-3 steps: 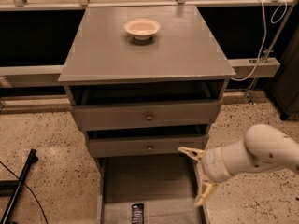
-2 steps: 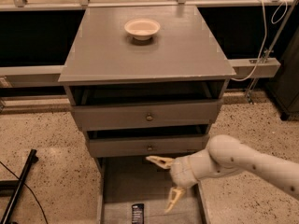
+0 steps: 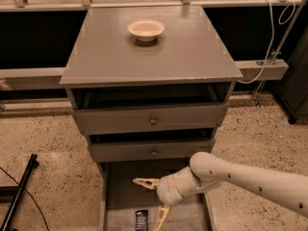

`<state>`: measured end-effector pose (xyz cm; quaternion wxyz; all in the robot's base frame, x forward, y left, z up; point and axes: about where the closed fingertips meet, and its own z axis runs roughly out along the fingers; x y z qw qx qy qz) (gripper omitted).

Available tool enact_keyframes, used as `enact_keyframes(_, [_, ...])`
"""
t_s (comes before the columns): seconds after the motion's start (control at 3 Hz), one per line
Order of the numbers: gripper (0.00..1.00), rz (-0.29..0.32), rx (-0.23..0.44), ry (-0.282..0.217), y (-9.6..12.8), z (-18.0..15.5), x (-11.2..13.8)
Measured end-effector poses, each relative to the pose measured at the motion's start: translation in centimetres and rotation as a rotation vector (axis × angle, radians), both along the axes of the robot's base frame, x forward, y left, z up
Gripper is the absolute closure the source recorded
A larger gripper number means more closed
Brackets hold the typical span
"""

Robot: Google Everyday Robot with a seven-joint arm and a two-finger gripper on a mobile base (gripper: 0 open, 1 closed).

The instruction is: Pick rxbar blueberry from bottom drawer and place on counter

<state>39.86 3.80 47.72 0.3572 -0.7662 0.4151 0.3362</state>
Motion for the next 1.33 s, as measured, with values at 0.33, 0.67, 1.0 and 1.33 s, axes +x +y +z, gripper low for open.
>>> enact_keyframes(0.33, [0.00,-0.039,-0.004,0.038,-0.3,-2.1,1.9])
enact_keyframes(0.67, [0.00,-0.178,0.021,-0.005,-2.2,-7.3,6.1])
enact_keyframes(1.0, [0.00,-0.280,0.093,-0.063,-3.0,-15.8,8.3])
enact_keyframes(1.33, [0.00,-0.276,0.103,-0.021,-2.0,-17.0,6.7])
